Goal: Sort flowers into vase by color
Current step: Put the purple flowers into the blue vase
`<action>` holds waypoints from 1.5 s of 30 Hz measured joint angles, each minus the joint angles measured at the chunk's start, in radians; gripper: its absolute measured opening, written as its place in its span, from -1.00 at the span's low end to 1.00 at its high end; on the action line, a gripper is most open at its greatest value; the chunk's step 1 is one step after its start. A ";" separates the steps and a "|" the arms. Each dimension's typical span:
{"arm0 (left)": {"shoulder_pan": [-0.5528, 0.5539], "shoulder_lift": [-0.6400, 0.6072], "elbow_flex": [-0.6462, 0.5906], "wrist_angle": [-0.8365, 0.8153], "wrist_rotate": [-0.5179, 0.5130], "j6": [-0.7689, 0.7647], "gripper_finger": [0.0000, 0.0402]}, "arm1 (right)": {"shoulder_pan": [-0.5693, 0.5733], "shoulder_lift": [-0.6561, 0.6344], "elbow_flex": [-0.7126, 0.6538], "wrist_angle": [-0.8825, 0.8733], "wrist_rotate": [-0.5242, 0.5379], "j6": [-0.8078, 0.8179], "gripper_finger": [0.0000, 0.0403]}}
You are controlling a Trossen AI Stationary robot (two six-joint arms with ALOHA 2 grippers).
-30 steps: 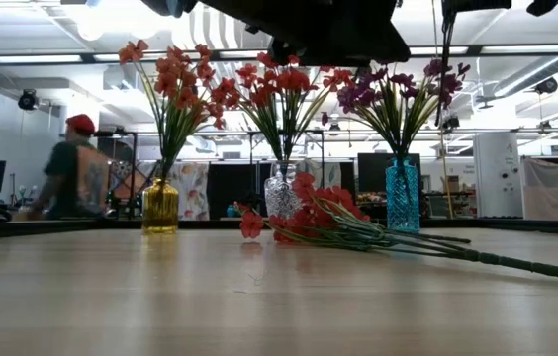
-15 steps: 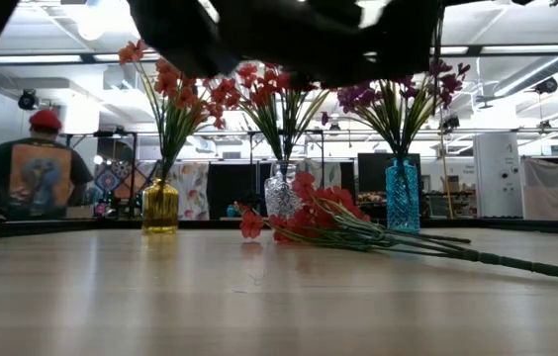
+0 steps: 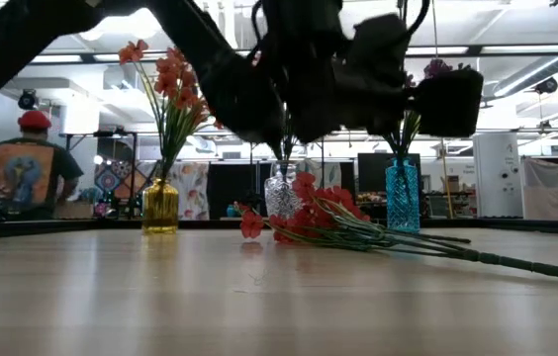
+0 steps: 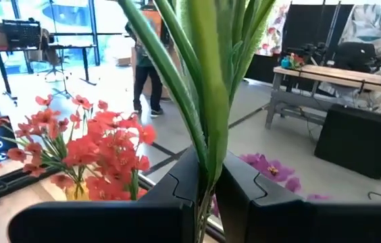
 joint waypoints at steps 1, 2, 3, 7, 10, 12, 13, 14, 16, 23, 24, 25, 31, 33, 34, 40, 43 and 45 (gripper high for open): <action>0.000 0.016 -0.001 0.042 -0.007 -0.007 0.38 | 0.000 -0.006 -0.006 0.000 0.004 0.000 -0.86; 0.000 0.033 -0.001 0.089 -0.007 -0.009 0.38 | 0.001 -0.012 -0.016 -0.002 0.005 0.002 -0.86; 0.001 0.048 -0.001 0.138 -0.006 -0.006 0.38 | 0.000 -0.017 -0.024 0.000 0.007 0.007 -0.86; 0.016 0.110 0.030 0.263 0.005 0.050 0.38 | -0.015 -0.039 -0.066 0.000 0.027 0.001 -0.86; 0.032 0.145 0.079 0.264 0.008 0.069 0.38 | -0.042 -0.061 -0.103 0.000 0.032 -0.007 -0.86; 0.041 0.166 0.107 0.244 0.001 0.081 0.38 | -0.058 -0.073 -0.126 0.000 0.032 -0.007 -0.86; 0.044 0.176 0.120 0.239 -0.007 0.090 0.38 | -0.064 -0.076 -0.135 0.000 0.033 -0.007 -0.86; 0.048 0.182 0.132 0.237 -0.009 0.102 0.38 | -0.069 -0.081 -0.142 0.000 0.032 -0.006 -0.86; 0.058 0.187 0.154 0.237 -0.009 0.120 0.38 | -0.075 -0.087 -0.150 -0.001 0.032 -0.007 -0.86; 0.081 0.192 0.165 0.234 -0.036 0.113 0.38 | -0.075 -0.090 -0.151 0.001 0.031 -0.007 -0.86; 0.079 0.192 0.165 0.234 -0.036 0.110 0.38 | -0.075 -0.090 -0.151 0.001 0.031 -0.007 -0.86; 0.078 0.192 0.165 0.235 -0.035 0.110 0.38 | -0.075 -0.090 -0.151 0.001 0.031 -0.008 -0.86; 0.074 0.191 0.165 0.216 -0.017 0.107 0.54 | -0.075 -0.090 -0.151 0.000 0.031 -0.021 -0.86; 0.074 0.191 0.176 0.200 -0.065 0.115 0.64 | -0.075 -0.090 -0.151 0.000 0.030 -0.021 -0.86; 0.074 0.192 0.181 0.191 -0.127 0.105 0.69 | -0.075 -0.090 -0.151 0.000 0.029 -0.021 -0.86; 0.074 0.192 0.217 0.157 -0.260 0.060 0.85 | -0.076 -0.089 -0.152 -0.001 0.028 -0.020 -0.86; 0.080 0.192 0.262 0.113 -0.219 -0.004 0.87 | -0.076 -0.089 -0.152 0.022 0.028 -0.024 -0.86; 0.089 0.191 0.296 -0.016 -0.226 -0.084 0.87 | -0.076 -0.089 -0.152 0.022 0.029 -0.025 -0.86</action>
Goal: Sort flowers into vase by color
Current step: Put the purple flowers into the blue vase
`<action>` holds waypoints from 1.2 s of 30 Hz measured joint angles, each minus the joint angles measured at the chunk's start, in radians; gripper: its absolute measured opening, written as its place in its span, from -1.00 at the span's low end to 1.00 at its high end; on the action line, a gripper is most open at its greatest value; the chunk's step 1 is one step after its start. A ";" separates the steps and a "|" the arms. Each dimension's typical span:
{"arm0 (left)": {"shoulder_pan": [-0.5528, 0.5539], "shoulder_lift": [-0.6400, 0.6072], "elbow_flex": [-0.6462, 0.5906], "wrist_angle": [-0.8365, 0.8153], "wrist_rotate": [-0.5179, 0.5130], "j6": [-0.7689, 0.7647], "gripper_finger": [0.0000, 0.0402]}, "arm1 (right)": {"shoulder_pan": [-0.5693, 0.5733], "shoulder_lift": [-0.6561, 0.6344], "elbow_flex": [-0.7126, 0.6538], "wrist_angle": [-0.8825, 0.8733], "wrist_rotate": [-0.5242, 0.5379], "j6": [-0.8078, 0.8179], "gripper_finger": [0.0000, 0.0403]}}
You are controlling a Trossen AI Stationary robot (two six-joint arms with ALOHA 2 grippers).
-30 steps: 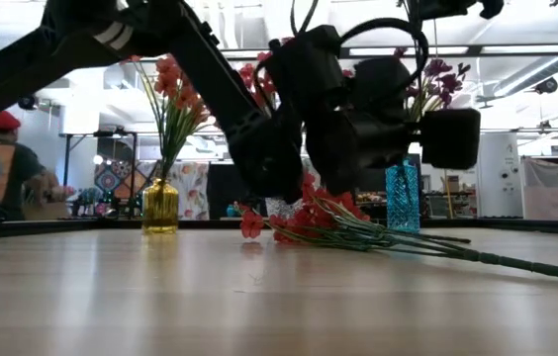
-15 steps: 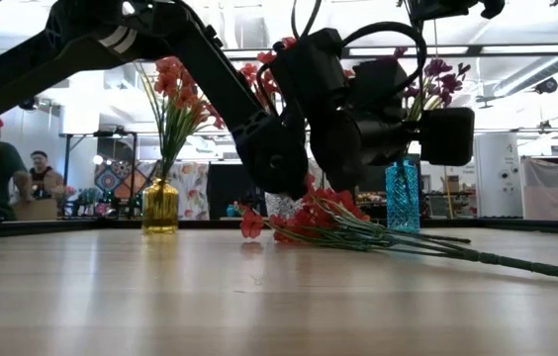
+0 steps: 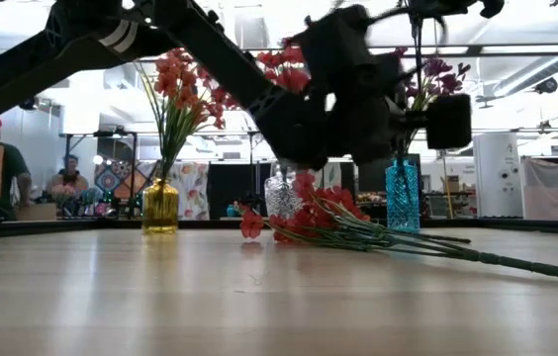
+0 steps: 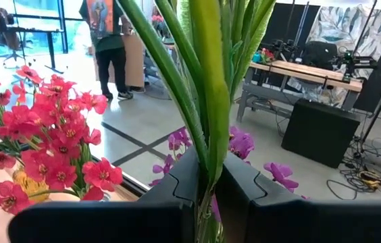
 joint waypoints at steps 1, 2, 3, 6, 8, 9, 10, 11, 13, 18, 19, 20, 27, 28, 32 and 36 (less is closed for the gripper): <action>0.010 0.000 0.017 -0.082 0.040 -0.026 0.87 | 0.000 0.000 0.000 0.000 0.000 0.000 -0.86; 0.017 0.000 0.033 -0.163 0.086 -0.048 0.87 | 0.001 0.000 0.000 -0.001 0.000 -0.001 -0.86; 0.026 0.002 0.048 -0.233 0.131 -0.079 0.87 | 0.001 0.000 0.000 -0.001 0.000 -0.001 -0.86; 0.056 0.002 0.078 -0.333 0.241 -0.184 0.87 | 0.001 0.000 0.000 0.000 0.000 -0.001 -0.86; 0.074 0.002 0.081 -0.333 0.239 -0.221 0.87 | 0.001 0.002 0.000 0.000 0.000 -0.002 -0.86; 0.084 0.002 0.081 -0.333 0.233 -0.227 0.87 | 0.001 0.003 0.000 0.000 0.000 -0.002 -0.86; 0.095 0.002 0.080 -0.332 0.232 -0.229 0.87 | 0.001 0.004 0.000 0.000 0.000 -0.005 -0.86; 0.103 0.002 0.079 -0.333 0.232 -0.233 0.87 | 0.001 0.005 0.000 0.000 0.000 -0.008 -0.86; 0.119 0.002 0.076 -0.332 0.251 -0.253 0.87 | 0.001 0.005 0.000 0.000 0.000 -0.009 -0.86; 0.138 0.002 0.075 -0.331 0.276 -0.289 0.87 | 0.001 0.005 0.000 -0.001 0.000 -0.016 -0.86; 0.141 0.002 0.075 -0.331 0.278 -0.289 0.87 | 0.001 0.005 0.000 -0.001 0.000 -0.019 -0.86; 0.144 0.002 0.075 -0.331 0.279 -0.289 0.87 | 0.001 0.005 0.000 0.000 0.001 -0.021 -0.86; 0.166 0.005 0.075 -0.325 0.269 -0.290 0.87 | 0.001 0.005 0.000 -0.001 0.000 -0.021 -0.86; 0.170 0.009 0.075 -0.311 0.268 -0.290 0.87 | 0.001 0.005 0.000 -0.001 0.000 -0.021 -0.86; 0.178 0.034 0.075 -0.295 0.292 -0.287 0.87 | 0.001 0.005 0.000 -0.002 0.000 -0.020 -0.86; 0.179 0.064 0.076 -0.237 0.305 -0.280 0.87 | 0.001 0.005 0.000 -0.004 0.000 -0.020 -0.86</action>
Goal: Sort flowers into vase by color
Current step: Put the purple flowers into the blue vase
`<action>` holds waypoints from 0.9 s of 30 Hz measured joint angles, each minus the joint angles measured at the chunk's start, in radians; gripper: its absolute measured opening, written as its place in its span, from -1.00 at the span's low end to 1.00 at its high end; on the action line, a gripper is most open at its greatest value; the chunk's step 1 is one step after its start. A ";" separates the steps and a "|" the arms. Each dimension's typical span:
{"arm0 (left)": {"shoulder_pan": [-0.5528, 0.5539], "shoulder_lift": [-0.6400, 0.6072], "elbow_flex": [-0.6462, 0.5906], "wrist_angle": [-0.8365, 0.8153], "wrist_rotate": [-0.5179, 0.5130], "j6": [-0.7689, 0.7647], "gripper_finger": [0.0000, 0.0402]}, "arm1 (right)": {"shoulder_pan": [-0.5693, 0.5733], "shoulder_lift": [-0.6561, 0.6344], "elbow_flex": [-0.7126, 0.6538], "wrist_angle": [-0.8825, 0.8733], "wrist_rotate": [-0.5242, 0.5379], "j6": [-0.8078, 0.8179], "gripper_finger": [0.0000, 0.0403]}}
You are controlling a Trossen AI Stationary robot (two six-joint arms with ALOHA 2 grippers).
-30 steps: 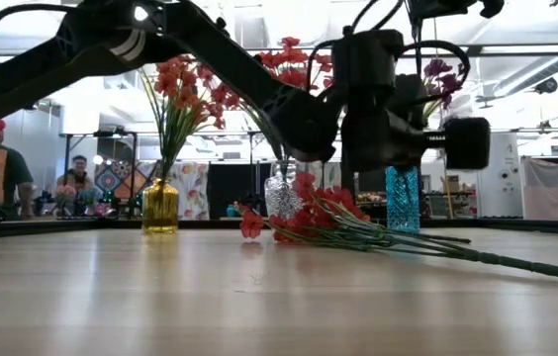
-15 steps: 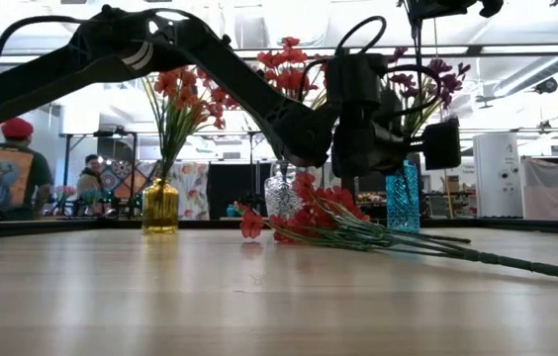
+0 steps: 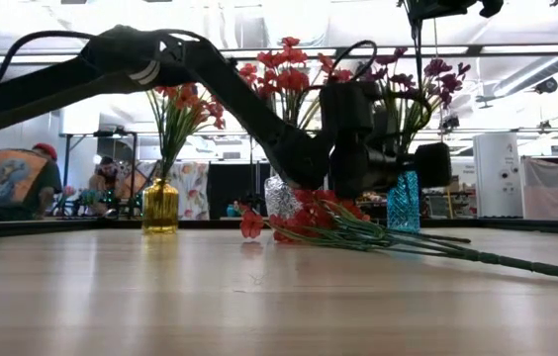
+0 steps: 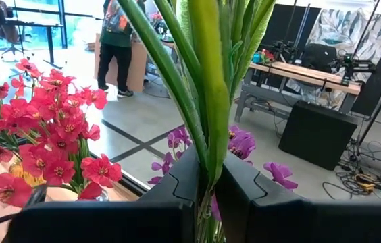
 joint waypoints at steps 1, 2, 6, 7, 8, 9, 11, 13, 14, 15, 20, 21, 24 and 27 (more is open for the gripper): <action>0.001 0.004 0.000 0.010 -0.003 0.001 0.87 | 0.000 0.000 0.000 0.000 0.000 0.001 -0.86; 0.001 0.009 0.000 0.016 -0.003 0.002 0.87 | 0.000 0.002 0.000 0.000 0.000 0.001 -0.86; 0.008 0.032 0.000 0.064 0.032 0.022 0.87 | 0.000 0.010 0.000 -0.001 0.000 0.001 -0.86; 0.008 0.038 0.000 0.078 0.043 0.029 0.87 | 0.000 0.013 0.000 0.000 0.000 0.001 -0.86; 0.010 0.043 0.000 0.082 0.048 0.033 0.87 | 0.000 0.015 0.000 0.000 0.000 0.001 -0.86; 0.011 0.046 0.000 0.089 0.051 0.034 0.87 | 0.000 0.019 -0.001 0.000 0.000 0.001 -0.86; 0.013 0.049 0.000 0.091 0.052 0.034 0.87 | 0.000 0.022 -0.001 -0.001 0.000 0.001 -0.86; 0.018 0.049 0.001 0.095 0.052 0.034 0.87 | 0.000 0.026 -0.001 0.001 0.000 0.003 -0.86; 0.020 0.049 0.001 0.095 0.054 0.035 0.87 | 0.000 0.026 -0.001 0.001 0.001 0.003 -0.86; 0.024 0.049 0.001 0.096 0.054 0.037 0.87 | 0.000 0.027 -0.001 0.001 0.000 0.003 -0.86; 0.036 0.049 0.001 0.102 0.059 0.049 0.87 | -0.001 0.033 -0.001 0.002 0.001 0.005 -0.86; 0.036 0.049 0.001 0.103 0.066 0.051 0.87 | -0.001 0.033 -0.001 0.003 0.001 0.005 -0.86; 0.034 0.049 0.002 0.104 0.082 0.052 0.87 | -0.002 0.034 -0.001 0.008 0.003 0.021 -0.86; 0.034 0.049 0.002 0.104 0.083 0.051 0.87 | -0.013 0.034 -0.001 0.012 0.003 0.039 -0.86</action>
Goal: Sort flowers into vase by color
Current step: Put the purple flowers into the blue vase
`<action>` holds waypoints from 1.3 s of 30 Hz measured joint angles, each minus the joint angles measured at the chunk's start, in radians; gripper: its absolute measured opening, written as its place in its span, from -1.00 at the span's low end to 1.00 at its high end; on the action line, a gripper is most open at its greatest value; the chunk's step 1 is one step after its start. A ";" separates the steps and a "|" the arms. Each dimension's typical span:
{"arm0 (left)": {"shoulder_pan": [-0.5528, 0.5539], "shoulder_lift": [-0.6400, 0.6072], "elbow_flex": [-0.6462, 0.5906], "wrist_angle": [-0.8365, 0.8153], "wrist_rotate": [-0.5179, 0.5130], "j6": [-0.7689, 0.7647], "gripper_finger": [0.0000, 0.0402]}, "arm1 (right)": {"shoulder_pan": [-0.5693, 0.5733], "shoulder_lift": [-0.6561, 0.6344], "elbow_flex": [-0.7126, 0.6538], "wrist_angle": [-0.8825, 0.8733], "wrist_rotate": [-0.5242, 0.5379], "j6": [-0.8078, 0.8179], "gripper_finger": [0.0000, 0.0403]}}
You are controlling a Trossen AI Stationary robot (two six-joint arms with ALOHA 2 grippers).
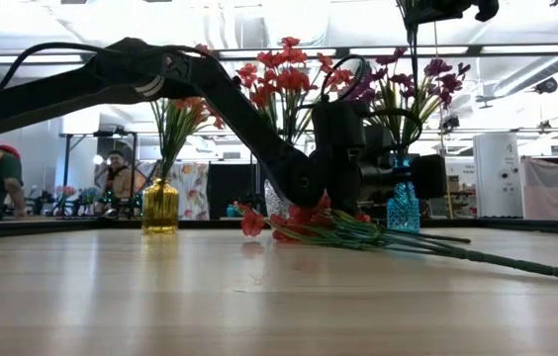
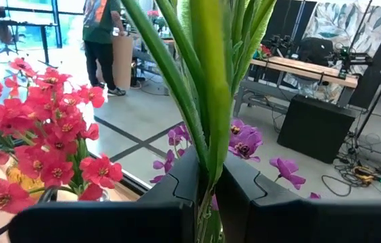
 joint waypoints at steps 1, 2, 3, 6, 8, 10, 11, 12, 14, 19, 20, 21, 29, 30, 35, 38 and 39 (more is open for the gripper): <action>0.000 0.000 0.000 0.000 0.000 -0.003 0.87 | -0.003 0.000 0.000 0.000 0.000 0.001 -0.86; 0.001 0.000 0.000 0.000 0.000 -0.006 0.87 | -0.005 0.000 0.000 0.000 0.000 0.001 -0.86; 0.001 0.000 0.000 0.000 -0.001 -0.011 0.87 | -0.007 0.001 0.000 0.000 0.000 0.001 -0.86; 0.002 0.000 0.006 -0.002 -0.004 -0.026 0.86 | -0.008 0.007 0.000 0.003 -0.001 0.001 -0.86; 0.002 0.000 0.024 -0.023 -0.004 -0.028 0.85 | -0.008 0.014 0.000 0.007 -0.001 0.001 -0.86; 0.003 0.000 0.051 -0.063 -0.004 -0.028 0.84 | -0.008 0.018 0.000 0.007 -0.001 0.001 -0.86; 0.004 0.000 0.064 -0.084 -0.004 -0.029 0.83 | -0.009 0.019 0.000 0.007 -0.002 0.001 -0.86; 0.005 0.000 0.080 -0.114 -0.004 -0.028 0.83 | -0.010 0.020 0.000 0.007 -0.002 0.001 -0.86; 0.007 0.000 0.109 -0.171 -0.004 -0.035 0.82 | -0.010 0.021 0.000 0.007 -0.002 0.001 -0.86; 0.015 0.000 0.123 -0.203 -0.005 -0.063 0.82 | -0.010 0.019 0.000 0.007 -0.002 0.000 -0.86; 0.016 0.000 0.118 -0.195 -0.005 -0.064 0.82 | -0.009 0.019 0.000 0.007 -0.002 0.000 -0.86; 0.016 0.000 0.114 -0.181 -0.007 -0.065 0.82 | -0.010 0.019 0.000 0.007 -0.002 0.000 -0.86; 0.017 0.000 0.109 -0.163 -0.007 -0.061 0.77 | -0.017 0.019 0.000 0.020 -0.001 0.000 -0.86; 0.018 0.000 0.108 -0.163 -0.007 -0.061 0.75 | -0.023 0.019 0.000 0.026 -0.001 0.000 -0.86; 0.018 0.000 0.109 -0.165 -0.006 -0.060 0.65 | -0.069 0.019 0.000 0.052 0.000 0.069 -0.86; 0.018 0.000 0.108 -0.168 -0.005 -0.060 0.59 | -0.103 0.019 -0.009 0.045 0.000 0.094 -0.86; 0.018 0.000 0.108 -0.168 -0.004 -0.060 0.57 | -0.110 0.019 -0.015 0.044 0.000 0.102 -0.86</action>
